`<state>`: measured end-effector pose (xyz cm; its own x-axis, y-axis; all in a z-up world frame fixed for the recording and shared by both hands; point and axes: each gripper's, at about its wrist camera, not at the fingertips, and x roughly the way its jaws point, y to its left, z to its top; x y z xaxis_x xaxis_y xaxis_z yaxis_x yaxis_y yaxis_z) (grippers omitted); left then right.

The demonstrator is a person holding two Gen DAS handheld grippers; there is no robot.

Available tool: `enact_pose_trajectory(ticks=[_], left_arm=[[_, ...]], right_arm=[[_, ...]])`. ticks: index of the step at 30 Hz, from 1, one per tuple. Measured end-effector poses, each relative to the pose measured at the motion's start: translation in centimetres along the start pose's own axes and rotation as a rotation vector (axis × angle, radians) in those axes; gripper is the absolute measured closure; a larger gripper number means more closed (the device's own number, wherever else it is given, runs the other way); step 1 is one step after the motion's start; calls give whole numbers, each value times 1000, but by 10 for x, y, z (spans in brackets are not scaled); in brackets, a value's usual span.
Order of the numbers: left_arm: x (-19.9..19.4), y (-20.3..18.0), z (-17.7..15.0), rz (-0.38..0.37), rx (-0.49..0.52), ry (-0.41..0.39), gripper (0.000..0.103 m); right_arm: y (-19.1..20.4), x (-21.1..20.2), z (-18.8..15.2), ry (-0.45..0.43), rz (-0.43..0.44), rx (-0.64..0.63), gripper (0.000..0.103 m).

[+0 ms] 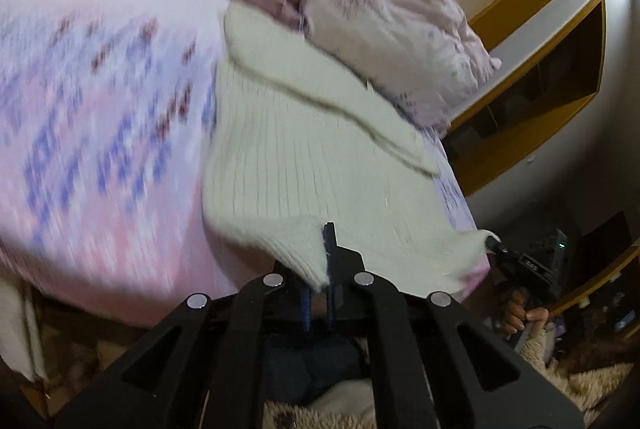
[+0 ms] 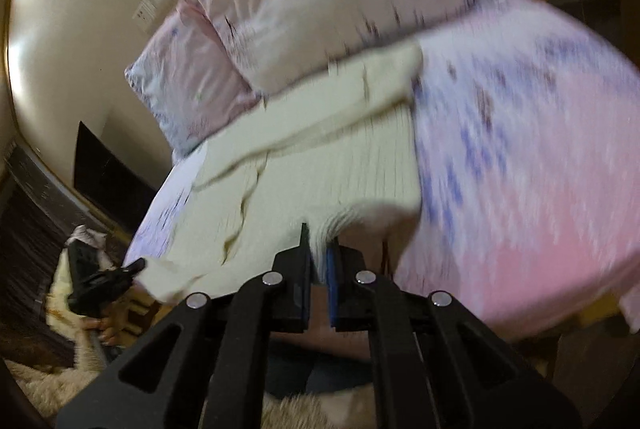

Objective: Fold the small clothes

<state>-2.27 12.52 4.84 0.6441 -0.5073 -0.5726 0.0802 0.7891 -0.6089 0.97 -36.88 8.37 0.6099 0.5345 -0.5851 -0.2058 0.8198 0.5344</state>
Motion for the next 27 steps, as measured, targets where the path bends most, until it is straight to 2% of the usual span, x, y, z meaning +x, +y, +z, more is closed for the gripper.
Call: enact_pose_trajectory(ticks=[6,13,16,22,24,27], left_arm=[[3,-16,59,52,73,-107,99],[34,-25,137,92,135,-195,99],[50,-23,165,95,139,-214,99],[95,-11,212,102,128,-225,99],[116,-1,224,105,111,-217,99],[156,25,237,114,34,-163,99]], right_arm=[[32,7,53,-192,-57,-110,97],[49,46,123,-297,-97,-130,97],[47,65,145,-314,-110,-108,97],[33,129,187,-309,-169,-40,97],[25,154,197,-291,-202,-17,97],[5,194,205,-224,-254,39,97]])
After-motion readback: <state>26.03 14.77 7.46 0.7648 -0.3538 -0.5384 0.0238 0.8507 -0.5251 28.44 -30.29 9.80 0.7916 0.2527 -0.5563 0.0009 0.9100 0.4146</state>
